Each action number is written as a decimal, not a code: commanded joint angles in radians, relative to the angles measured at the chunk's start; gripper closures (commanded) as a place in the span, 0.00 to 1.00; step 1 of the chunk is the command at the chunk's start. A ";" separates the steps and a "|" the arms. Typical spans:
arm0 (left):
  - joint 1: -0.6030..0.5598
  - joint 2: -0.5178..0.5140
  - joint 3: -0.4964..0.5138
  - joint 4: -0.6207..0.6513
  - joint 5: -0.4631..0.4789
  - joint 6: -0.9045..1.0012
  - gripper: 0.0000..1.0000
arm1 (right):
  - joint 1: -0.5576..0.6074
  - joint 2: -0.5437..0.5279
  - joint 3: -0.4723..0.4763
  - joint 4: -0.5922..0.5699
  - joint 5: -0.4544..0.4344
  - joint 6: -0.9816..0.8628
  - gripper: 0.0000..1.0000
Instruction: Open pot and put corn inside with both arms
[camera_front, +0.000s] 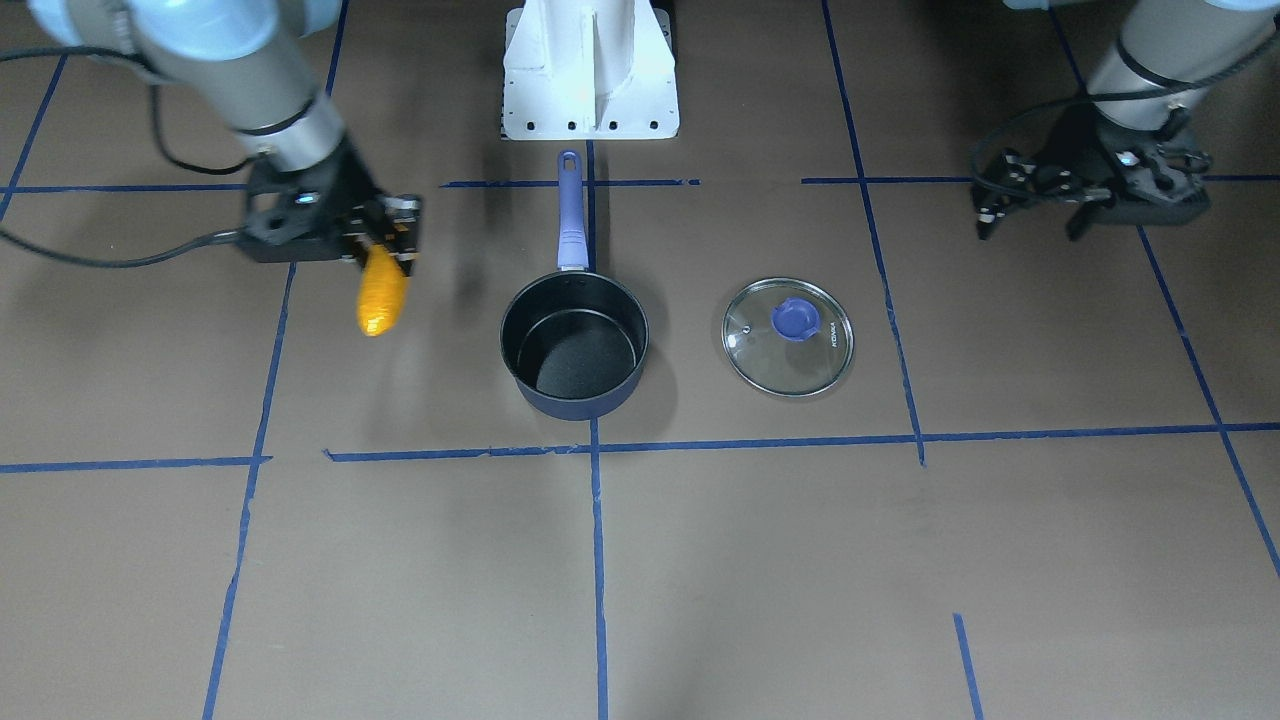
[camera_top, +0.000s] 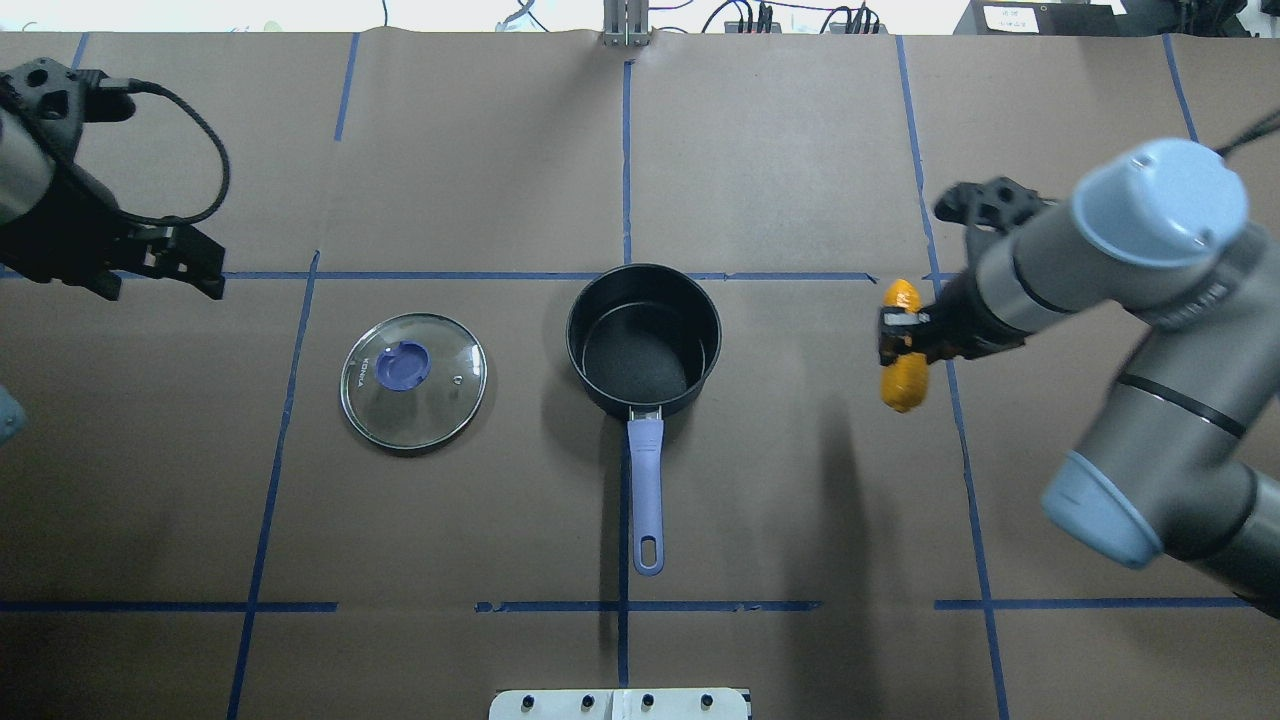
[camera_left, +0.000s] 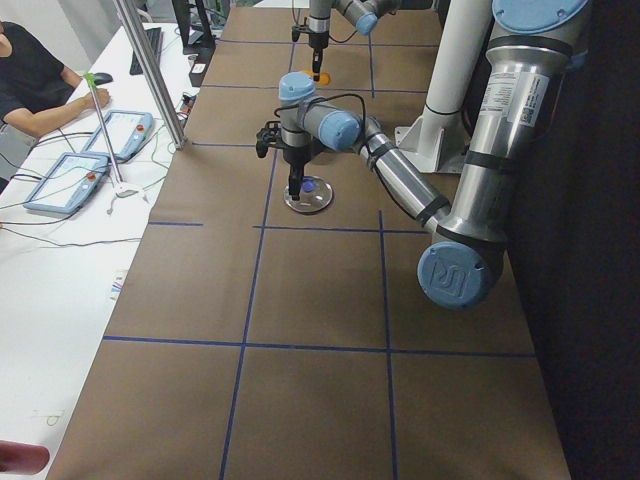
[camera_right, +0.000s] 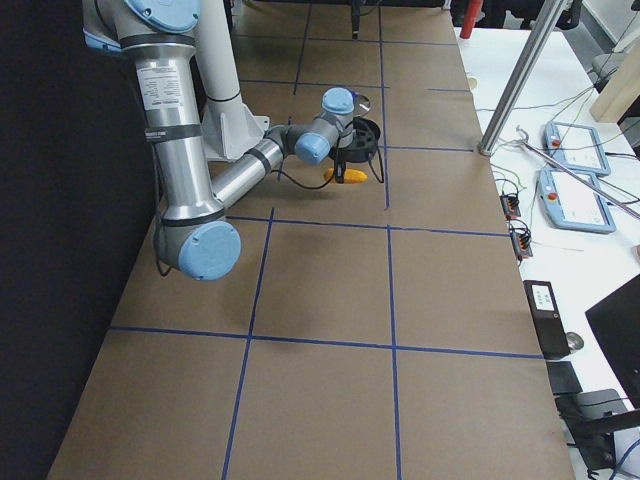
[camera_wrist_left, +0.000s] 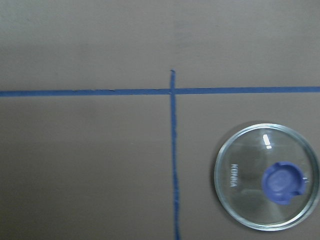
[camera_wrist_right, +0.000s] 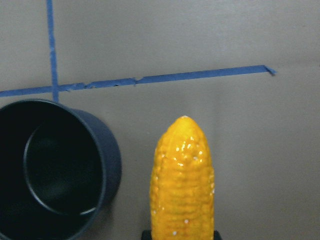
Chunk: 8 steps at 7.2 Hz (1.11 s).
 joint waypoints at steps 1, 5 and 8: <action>-0.080 0.025 0.083 -0.007 0.000 0.194 0.00 | -0.077 0.217 -0.172 -0.031 -0.092 0.066 0.98; -0.147 0.069 0.136 -0.012 -0.001 0.359 0.00 | -0.100 0.274 -0.266 -0.028 -0.096 0.069 0.97; -0.198 0.086 0.278 -0.149 -0.012 0.428 0.00 | -0.101 0.319 -0.302 -0.015 -0.096 0.092 0.01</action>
